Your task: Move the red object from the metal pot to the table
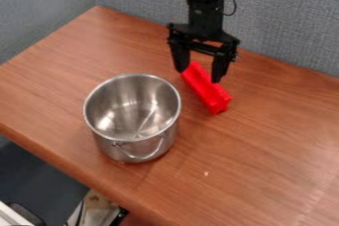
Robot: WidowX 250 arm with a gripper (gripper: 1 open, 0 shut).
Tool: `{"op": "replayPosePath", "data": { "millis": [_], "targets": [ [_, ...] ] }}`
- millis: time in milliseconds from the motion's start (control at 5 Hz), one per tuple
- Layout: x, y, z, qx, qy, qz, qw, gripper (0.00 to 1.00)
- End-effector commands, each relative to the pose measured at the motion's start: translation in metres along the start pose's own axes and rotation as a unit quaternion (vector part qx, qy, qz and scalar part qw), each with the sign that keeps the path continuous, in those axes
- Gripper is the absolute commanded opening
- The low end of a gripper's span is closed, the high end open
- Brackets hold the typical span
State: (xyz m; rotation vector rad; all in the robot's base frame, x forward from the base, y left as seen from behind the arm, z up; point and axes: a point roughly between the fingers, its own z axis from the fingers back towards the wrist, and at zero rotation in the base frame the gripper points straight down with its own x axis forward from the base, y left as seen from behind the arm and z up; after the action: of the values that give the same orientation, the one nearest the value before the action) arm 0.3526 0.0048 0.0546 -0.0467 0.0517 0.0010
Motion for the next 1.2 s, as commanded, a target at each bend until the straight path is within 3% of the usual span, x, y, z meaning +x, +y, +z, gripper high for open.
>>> {"op": "replayPosePath", "data": {
  "millis": [0, 200, 600, 1000],
  "targets": [
    [0.021, 0.005, 0.011, 0.012, -0.030, -0.013, 0.9994, 1.00],
    [0.035, 0.008, 0.007, 0.021, -0.034, -0.031, 0.9987, 0.00],
    [0.025, 0.015, 0.026, 0.028, -0.059, 0.033, 0.9973, 0.00],
    [0.004, -0.002, 0.031, 0.011, -0.066, 0.092, 0.9935, 0.00]
  ]
}}
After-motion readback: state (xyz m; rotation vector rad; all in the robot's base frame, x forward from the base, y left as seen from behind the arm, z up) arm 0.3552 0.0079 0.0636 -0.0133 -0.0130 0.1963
